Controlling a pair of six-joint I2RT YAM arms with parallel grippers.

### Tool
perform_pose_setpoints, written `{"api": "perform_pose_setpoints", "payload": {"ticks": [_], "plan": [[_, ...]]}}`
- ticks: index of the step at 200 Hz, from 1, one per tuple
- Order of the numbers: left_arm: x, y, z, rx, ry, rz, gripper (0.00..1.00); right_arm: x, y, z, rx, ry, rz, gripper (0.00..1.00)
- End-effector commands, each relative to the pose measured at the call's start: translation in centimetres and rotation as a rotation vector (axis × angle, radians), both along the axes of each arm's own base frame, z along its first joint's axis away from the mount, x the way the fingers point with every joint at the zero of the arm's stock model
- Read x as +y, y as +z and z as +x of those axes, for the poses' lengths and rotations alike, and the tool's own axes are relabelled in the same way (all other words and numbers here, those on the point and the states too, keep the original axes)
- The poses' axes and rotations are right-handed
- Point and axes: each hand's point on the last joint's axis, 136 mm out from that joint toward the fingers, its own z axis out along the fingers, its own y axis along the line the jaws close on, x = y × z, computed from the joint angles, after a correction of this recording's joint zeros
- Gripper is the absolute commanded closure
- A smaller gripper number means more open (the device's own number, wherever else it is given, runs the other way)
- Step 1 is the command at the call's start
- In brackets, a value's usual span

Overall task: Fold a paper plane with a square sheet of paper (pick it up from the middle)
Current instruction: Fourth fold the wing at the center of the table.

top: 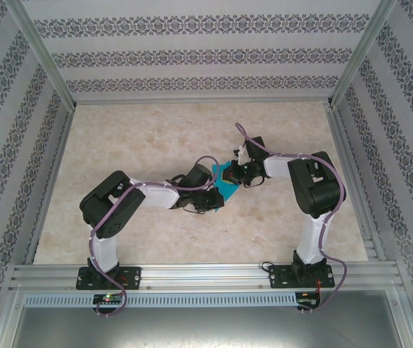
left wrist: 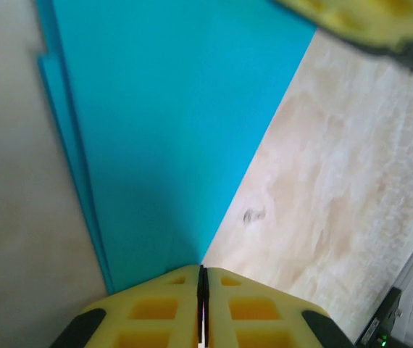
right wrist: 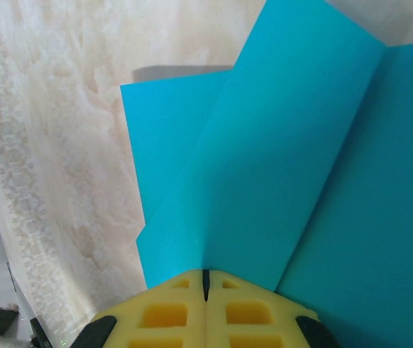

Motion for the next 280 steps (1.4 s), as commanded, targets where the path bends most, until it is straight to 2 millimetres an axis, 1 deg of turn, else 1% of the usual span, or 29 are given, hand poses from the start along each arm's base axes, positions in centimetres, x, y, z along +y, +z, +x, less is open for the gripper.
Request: {"api": "perform_pose_setpoints", "payload": {"ticks": [1,27,41,55,76,93,108,129,137,144,163,193,213,231,247,264,280], "plan": [[1.8,-2.5,-5.5,0.156,-0.064,0.118,0.92,-3.7,-6.4,-3.6,0.186,-0.049,-0.21,1.0],[2.7,-2.7,-6.5,0.174,-0.061,0.138,0.96,-3.7,-6.4,-3.6,0.185,-0.049,-0.209,1.0],[2.6,-1.8,-6.2,0.142,-0.063,0.131,0.96,-3.7,-6.3,-3.6,0.186,-0.048,-0.209,1.0],[2.2,-0.1,-5.0,0.08,-0.066,0.117,0.96,-3.7,-6.4,-3.7,0.19,-0.047,-0.211,1.0],[1.5,3.3,-2.5,-0.04,-0.058,0.086,0.96,-3.8,-6.5,-3.7,0.19,-0.047,-0.214,1.0],[1.9,4.7,-0.2,-0.102,-0.025,0.1,0.96,-3.7,-6.6,-3.7,0.192,-0.043,-0.213,1.0],[2.2,4.9,1.6,-0.129,0.001,0.114,0.96,-3.7,-6.6,-3.7,0.194,-0.044,-0.212,1.0],[2.3,3.7,3.5,-0.115,0.024,0.127,0.98,-3.7,-6.7,-3.6,0.195,-0.043,-0.213,1.0],[2.1,3.3,3.9,-0.109,0.026,0.127,0.99,-3.6,-6.6,-3.6,0.194,-0.042,-0.212,1.0],[1.7,3.2,4.3,-0.109,0.023,0.115,0.99,-3.6,-6.6,-3.6,0.195,-0.041,-0.213,1.0],[1.0,2.3,4.7,-0.088,0.007,0.111,1.0,-3.6,-6.5,-3.6,0.196,-0.04,-0.21,1.0],[0.5,1.0,4.1,-0.039,-0.02,0.095,1.0,-3.5,-6.4,-3.6,0.194,-0.039,-0.21,1.0],[0.7,0.1,3.3,-0.005,-0.034,0.099,1.0,-3.6,-6.4,-3.6,0.197,-0.04,-0.215,1.0],[1.1,-0.7,2.2,0.023,-0.059,0.11,1.0,-3.6,-6.5,-3.6,0.198,-0.041,-0.217,1.0],[1.1,-1.2,0.9,0.038,-0.121,0.132,1.0,-3.7,-6.5,-3.6,0.198,-0.042,-0.218,1.0],[2.1,-1.9,-0.4,0.06,-0.16,0.191,1.0,-3.8,-6.5,-3.6,0.199,-0.045,-0.224,1.0],[2.6,-2.1,-1.7,0.073,-0.177,0.208,1.0,-3.8,-6.5,-3.6,0.199,-0.045,-0.228,1.0]]}}
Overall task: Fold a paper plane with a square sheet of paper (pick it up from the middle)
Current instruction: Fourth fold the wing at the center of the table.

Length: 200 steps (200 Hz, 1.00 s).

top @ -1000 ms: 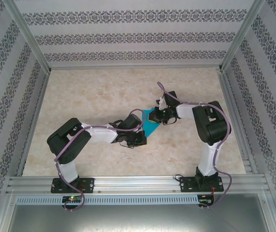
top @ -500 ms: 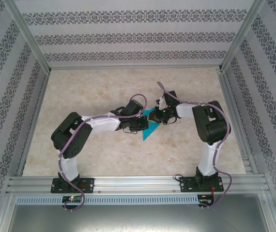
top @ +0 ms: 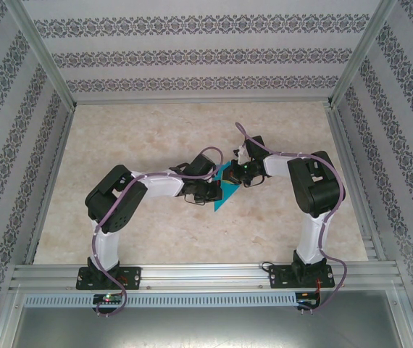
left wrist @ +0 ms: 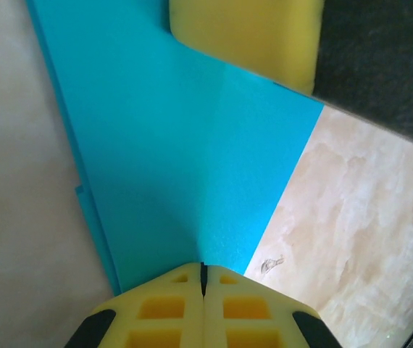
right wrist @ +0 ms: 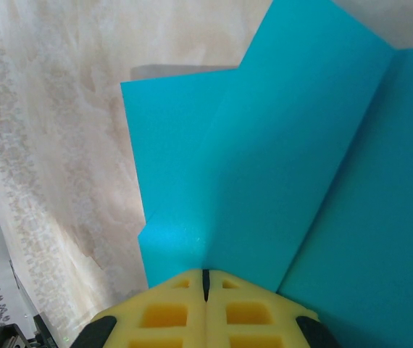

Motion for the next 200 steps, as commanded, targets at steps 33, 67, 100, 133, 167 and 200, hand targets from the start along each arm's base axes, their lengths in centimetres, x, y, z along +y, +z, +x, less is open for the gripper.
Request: {"api": "perform_pose_setpoints", "payload": {"ticks": [33,67,100,133,167,200], "plan": [[3.1,-3.0,-7.4,0.151,-0.095,0.138,1.0,-3.9,-6.3,-3.5,0.178,-0.051,-0.229,1.0],[3.8,-3.1,-9.5,0.163,-0.112,0.171,1.0,-4.0,-6.4,-3.5,0.177,-0.05,-0.235,1.0],[5.0,-1.3,-8.9,0.094,-0.1,0.207,1.0,-3.8,-6.3,-3.6,0.177,-0.045,-0.232,1.0],[3.3,3.7,-5.7,-0.09,-0.066,0.106,1.0,-3.6,-6.2,-3.7,0.177,-0.052,-0.222,1.0],[3.0,4.0,-3.1,-0.157,0.031,0.105,1.0,-3.0,-5.7,-3.8,0.176,-0.095,-0.186,1.0],[2.4,2.2,-2.1,-0.128,0.082,0.083,1.0,-1.7,-5.0,-3.7,0.178,-0.171,-0.124,1.0]]}}
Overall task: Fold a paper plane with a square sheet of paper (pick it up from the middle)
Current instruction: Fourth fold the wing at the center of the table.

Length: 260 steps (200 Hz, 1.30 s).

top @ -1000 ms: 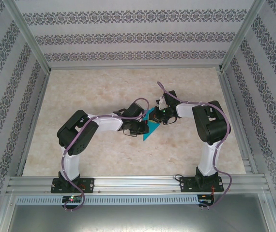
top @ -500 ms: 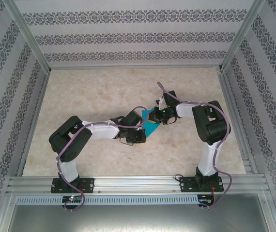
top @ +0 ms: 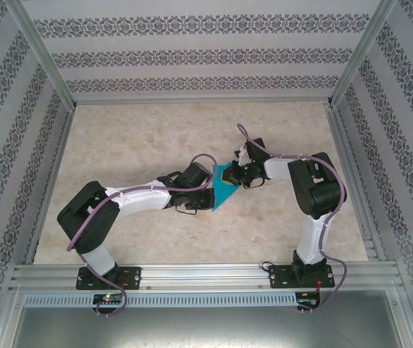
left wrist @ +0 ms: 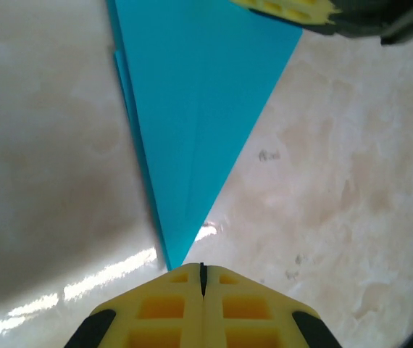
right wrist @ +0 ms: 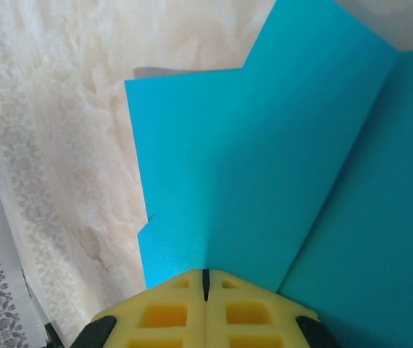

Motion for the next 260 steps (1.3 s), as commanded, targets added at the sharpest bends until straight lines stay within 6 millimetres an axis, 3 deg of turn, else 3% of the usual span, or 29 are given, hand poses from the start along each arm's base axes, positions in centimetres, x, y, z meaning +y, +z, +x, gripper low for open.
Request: {"api": "perform_pose_setpoints", "payload": {"ticks": [1,70,91,127,152,213,243,260], "plan": [[-0.4,-1.1,1.5,-0.008,0.067,-0.011,1.0,-2.0,-5.0,-3.3,0.178,-0.117,-0.143,1.0],[1.9,-4.4,1.0,0.06,0.125,0.064,1.0,-0.8,-3.5,-2.8,0.135,-0.087,-0.105,1.0],[1.8,-3.7,1.2,0.05,0.121,0.037,1.0,-0.7,-3.0,-2.7,0.114,-0.069,-0.101,1.0],[1.1,-0.4,3.0,-0.042,0.142,-0.087,1.0,-0.9,-3.1,-2.9,0.117,-0.06,-0.109,1.0],[1.1,-0.1,3.7,-0.048,0.16,-0.113,1.0,-1.0,-3.4,-3.1,0.124,-0.06,-0.115,1.0],[-0.2,-1.9,3.7,0.013,0.128,-0.137,1.0,-1.0,-3.3,-3.1,0.123,-0.057,-0.115,1.0],[0.9,-3.7,3.1,0.057,0.146,-0.057,1.0,-1.0,-2.8,-3.0,0.104,-0.045,-0.108,1.0],[1.9,-4.8,2.3,0.087,0.151,-0.003,1.0,-0.5,-0.9,-2.3,-0.002,-0.014,-0.075,1.0]]}}
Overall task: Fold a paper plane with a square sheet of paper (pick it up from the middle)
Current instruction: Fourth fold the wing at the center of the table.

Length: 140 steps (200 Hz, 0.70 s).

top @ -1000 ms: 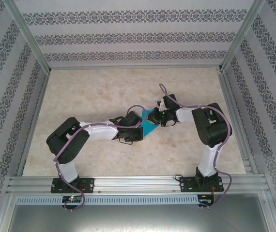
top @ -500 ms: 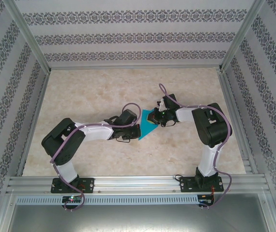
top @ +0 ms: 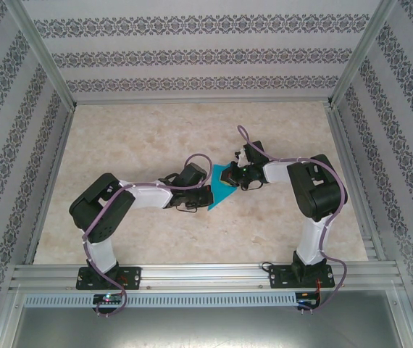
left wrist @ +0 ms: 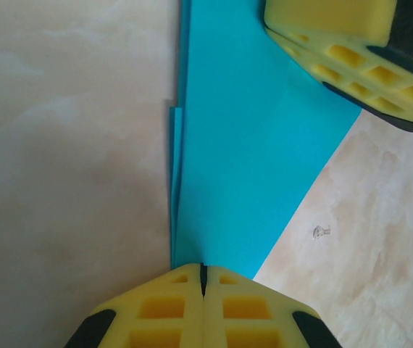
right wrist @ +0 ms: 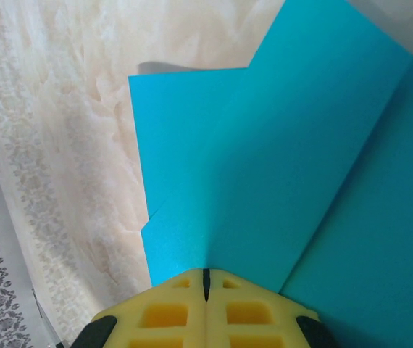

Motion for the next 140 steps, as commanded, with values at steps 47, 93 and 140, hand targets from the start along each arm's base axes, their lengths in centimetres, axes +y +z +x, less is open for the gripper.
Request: {"api": "perform_pose_setpoints", "payload": {"ticks": [47,93,140], "plan": [[2.4,-2.9,-2.0,0.106,0.008,0.118,1.0,0.3,3.9,-1.3,-0.206,0.12,-0.073,1.0],[2.2,-3.0,-2.1,0.111,-0.009,0.115,1.0,2.1,3.3,-4.0,-0.163,0.187,-0.059,1.0],[2.1,-3.1,-2.0,0.115,-0.01,0.113,1.0,2.4,1.5,-5.4,-0.104,0.191,-0.071,1.0]]}}
